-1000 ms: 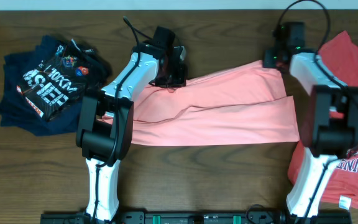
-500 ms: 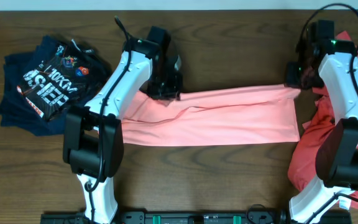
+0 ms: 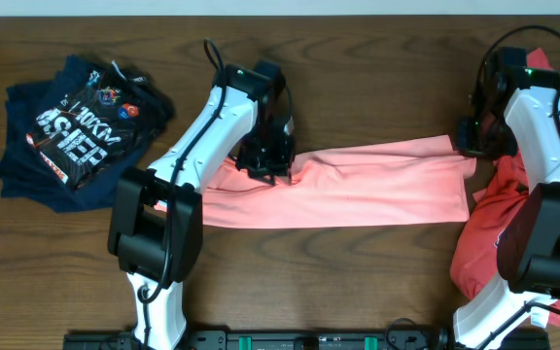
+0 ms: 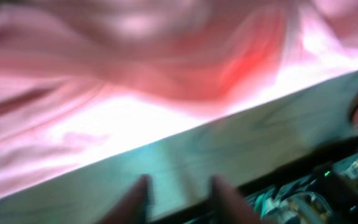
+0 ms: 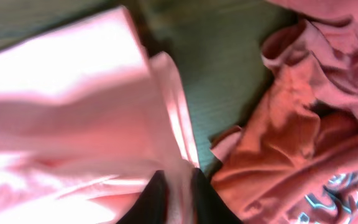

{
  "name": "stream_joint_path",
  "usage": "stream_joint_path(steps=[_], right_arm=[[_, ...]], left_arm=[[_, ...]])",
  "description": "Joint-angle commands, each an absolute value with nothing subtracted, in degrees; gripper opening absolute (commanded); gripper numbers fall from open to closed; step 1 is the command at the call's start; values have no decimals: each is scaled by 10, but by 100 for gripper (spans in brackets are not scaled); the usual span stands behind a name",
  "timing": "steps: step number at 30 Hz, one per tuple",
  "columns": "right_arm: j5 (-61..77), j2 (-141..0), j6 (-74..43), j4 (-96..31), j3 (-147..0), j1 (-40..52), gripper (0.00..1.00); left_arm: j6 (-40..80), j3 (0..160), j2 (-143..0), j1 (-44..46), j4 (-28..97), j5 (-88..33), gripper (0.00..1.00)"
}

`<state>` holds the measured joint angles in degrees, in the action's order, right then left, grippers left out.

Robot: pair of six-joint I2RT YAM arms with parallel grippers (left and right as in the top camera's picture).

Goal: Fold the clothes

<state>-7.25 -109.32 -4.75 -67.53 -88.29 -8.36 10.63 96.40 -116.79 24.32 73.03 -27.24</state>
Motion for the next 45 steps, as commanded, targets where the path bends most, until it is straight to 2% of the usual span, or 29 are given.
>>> stream_joint_path(steps=[1, 8, 15, 19, 23, 28, 32, 34, 37, 38, 45], right_arm=[[-106, -1094, -51, -688, -878, -91, 27], [-113, -1094, -51, -717, -877, -108, 36], [-64, -1094, -51, -716, -866, -112, 39], [-53, -1094, -49, -714, -854, -112, 44], [-53, -1094, -39, -714, -837, -112, 49], [-53, -1094, -40, -698, -817, -112, 49], [-53, -1094, -40, -694, -808, -113, 49], [-53, -1094, -40, -694, -808, -113, 49], [-53, -1094, -40, -694, -808, -113, 49], [-53, -1094, -40, -694, -808, -113, 49], [-53, -1094, -40, -689, -808, -113, 49]], left_arm=[[110, 958, -1169, 247, 753, -253, 55], [110, 958, -1169, 247, 800, -171, 52], [112, 958, -1169, 255, 657, -234, 53], [112, 958, -1172, 275, 583, -227, 63], [112, 958, -1188, 295, 559, -199, 64], [112, 958, -1219, 313, 560, -199, 63], [112, 958, -1237, 325, 576, -199, 43], [112, 958, -1242, 330, 588, -198, 39], [112, 949, -1243, 333, 604, -179, 9], [113, 948, -1243, 333, 618, -170, 6], [157, 948, -1239, 332, 714, -117, 7]])
